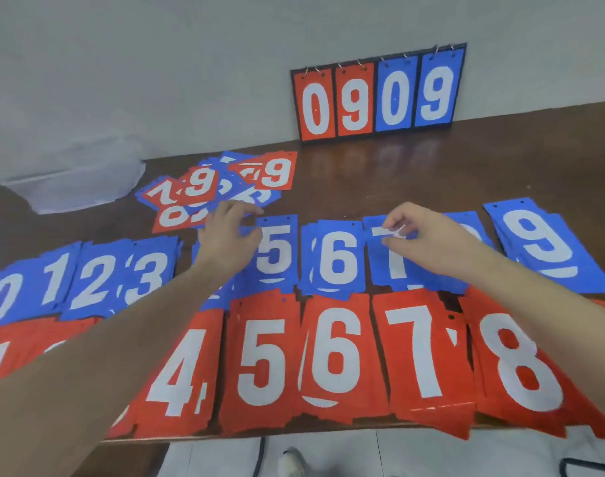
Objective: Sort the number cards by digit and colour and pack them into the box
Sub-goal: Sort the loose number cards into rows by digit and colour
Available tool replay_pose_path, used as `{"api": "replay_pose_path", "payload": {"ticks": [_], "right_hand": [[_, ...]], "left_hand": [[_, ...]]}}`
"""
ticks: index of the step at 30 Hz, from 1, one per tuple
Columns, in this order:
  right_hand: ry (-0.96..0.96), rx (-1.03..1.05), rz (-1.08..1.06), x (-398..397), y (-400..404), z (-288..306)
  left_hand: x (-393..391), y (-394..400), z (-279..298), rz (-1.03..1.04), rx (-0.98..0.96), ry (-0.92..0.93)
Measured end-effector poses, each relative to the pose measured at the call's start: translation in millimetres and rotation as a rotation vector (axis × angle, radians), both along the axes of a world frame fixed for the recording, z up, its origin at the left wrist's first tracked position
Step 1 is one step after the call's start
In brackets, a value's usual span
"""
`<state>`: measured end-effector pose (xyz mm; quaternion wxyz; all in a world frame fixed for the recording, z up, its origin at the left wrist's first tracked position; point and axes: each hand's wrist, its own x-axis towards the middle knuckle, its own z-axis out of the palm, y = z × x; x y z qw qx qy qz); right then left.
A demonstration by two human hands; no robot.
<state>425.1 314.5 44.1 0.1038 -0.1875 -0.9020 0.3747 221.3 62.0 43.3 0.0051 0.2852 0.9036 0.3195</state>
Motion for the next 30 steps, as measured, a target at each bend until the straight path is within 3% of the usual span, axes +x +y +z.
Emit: {"api": "replay_pose_path", "payload": {"ticks": [10,18,24,30], "right_hand": [[-0.02,0.002,0.084,-139.3,-71.1,4.7],[-0.086,0.026,0.052,-208.1,-98.5,-1.4],[-0.148,0.186,0.064,-239.5,-112.8,-9.2],[-0.341,0.602,0.221,-267.2,-130.2,-16.7]], "left_hand": [[-101.7,-95.1,-2.7,0.117,0.043,-0.125],[-168.8,-119.4,-10.8,0.082,-0.066,-0.118],[-196.7,-96.4,-17.7,-0.107,-0.11,-0.037],[-225.6,-79.8,-28.3,-0.272,-0.316,0.065]]}}
